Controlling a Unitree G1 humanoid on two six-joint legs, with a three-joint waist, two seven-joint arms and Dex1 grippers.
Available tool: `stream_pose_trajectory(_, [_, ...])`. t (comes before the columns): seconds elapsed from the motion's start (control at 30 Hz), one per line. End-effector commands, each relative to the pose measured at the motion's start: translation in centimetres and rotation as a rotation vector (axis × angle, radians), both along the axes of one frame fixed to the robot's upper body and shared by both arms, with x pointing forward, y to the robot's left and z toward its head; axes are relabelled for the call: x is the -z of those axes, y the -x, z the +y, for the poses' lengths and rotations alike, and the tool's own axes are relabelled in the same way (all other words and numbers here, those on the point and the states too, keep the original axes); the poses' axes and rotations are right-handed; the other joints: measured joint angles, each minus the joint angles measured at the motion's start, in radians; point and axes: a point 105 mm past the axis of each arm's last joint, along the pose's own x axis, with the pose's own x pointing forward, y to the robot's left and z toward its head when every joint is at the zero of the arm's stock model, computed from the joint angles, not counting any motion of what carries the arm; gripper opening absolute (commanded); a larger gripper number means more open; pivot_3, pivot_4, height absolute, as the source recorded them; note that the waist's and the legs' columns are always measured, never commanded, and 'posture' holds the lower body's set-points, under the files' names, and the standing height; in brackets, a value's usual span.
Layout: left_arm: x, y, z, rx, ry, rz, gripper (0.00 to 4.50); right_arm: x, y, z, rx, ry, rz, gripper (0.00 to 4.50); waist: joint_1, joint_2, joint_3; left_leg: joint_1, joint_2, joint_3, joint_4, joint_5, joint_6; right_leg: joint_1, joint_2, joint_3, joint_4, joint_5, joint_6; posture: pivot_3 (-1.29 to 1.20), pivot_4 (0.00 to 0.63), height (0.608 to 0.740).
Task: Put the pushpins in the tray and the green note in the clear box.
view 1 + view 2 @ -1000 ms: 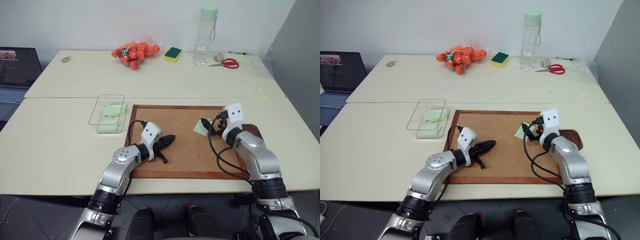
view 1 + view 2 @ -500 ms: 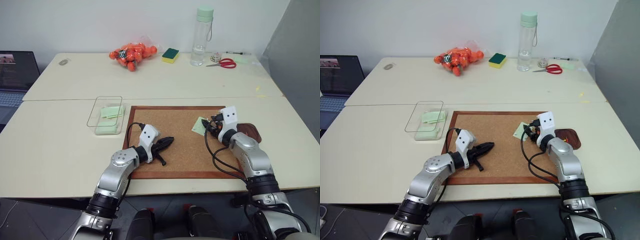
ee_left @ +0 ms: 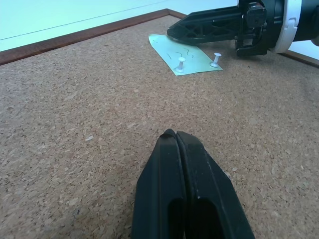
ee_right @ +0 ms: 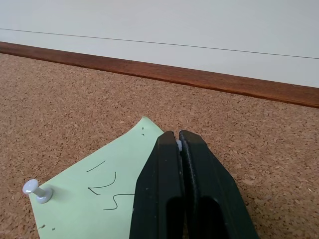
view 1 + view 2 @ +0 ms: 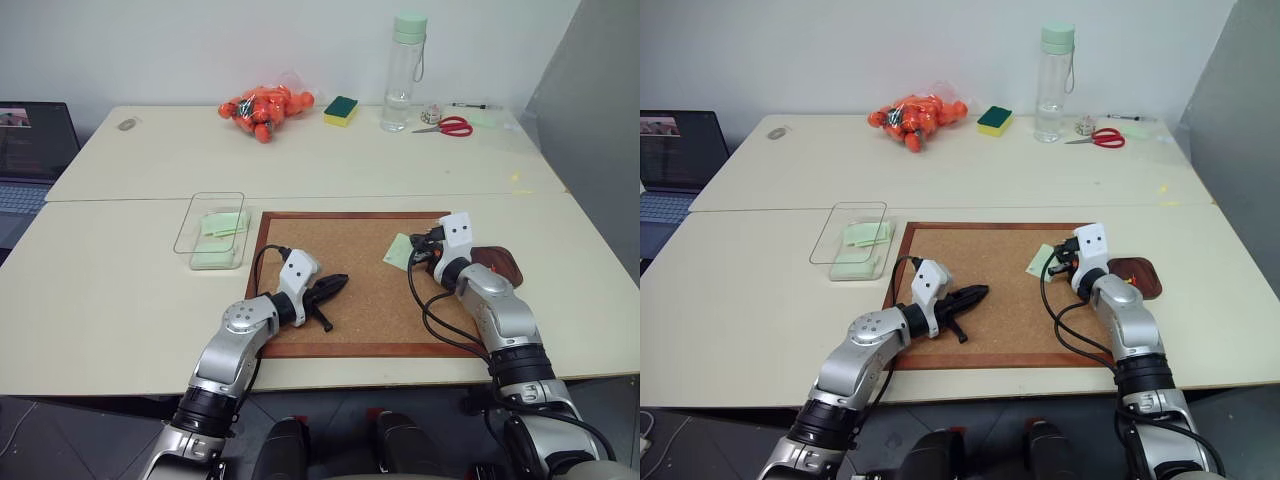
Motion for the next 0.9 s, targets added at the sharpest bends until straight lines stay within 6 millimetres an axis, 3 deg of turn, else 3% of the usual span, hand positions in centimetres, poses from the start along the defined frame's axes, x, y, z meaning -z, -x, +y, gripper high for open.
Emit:
stream_pose_trajectory(0.03, [1.7,0.9,-0.7,0.025,-0.021,0.065,0.00,-2.4,-0.3,0.2,-0.007,-0.021,-0.091,0.01,-0.001,0.000,0.000,0.000,0.000,0.000,0.000,0.000,0.000,0.000,0.000,0.000,0.000,0.000,0.000,0.00,0.150,0.740])
stream_pose_trajectory(0.23, [2.3,1.4,-0.6,0.042,-0.044,0.086,0.00,-5.2,0.7,0.3,-0.025,-0.052,-0.188,0.01,-0.005,0.000,0.000,0.000,0.000,0.000,0.000,0.000,0.000,0.000,0.000,0.000,0.000,0.000,0.000,0.00,0.150,0.740])
stream_pose_trajectory(0.63, [2.6,1.7,-0.8,0.053,-0.053,0.093,0.00,-5.0,1.9,0.5,-0.039,-0.014,-0.186,0.01,-0.010,0.001,-0.001,0.000,0.000,0.000,0.000,0.000,0.000,0.000,0.000,0.000,0.000,0.000,0.000,0.00,0.150,0.740])
stream_pose_trajectory(0.77, [2.6,1.8,-0.8,0.058,-0.053,0.095,0.00,-5.7,1.9,-1.5,0.058,-0.024,-0.208,0.01,-0.010,0.001,-0.001,0.000,0.000,0.000,0.000,0.000,0.000,0.000,0.000,0.000,0.000,0.000,0.000,0.00,0.150,0.740])
stream_pose_trajectory(0.9, [2.7,1.9,-0.8,0.062,-0.054,0.098,0.00,-6.4,2.3,-6.2,0.309,-0.022,-0.239,0.01,-0.005,0.001,-0.001,0.000,0.000,-0.001,0.000,0.000,0.000,0.000,0.000,0.000,0.000,0.000,0.000,0.00,0.150,0.740])
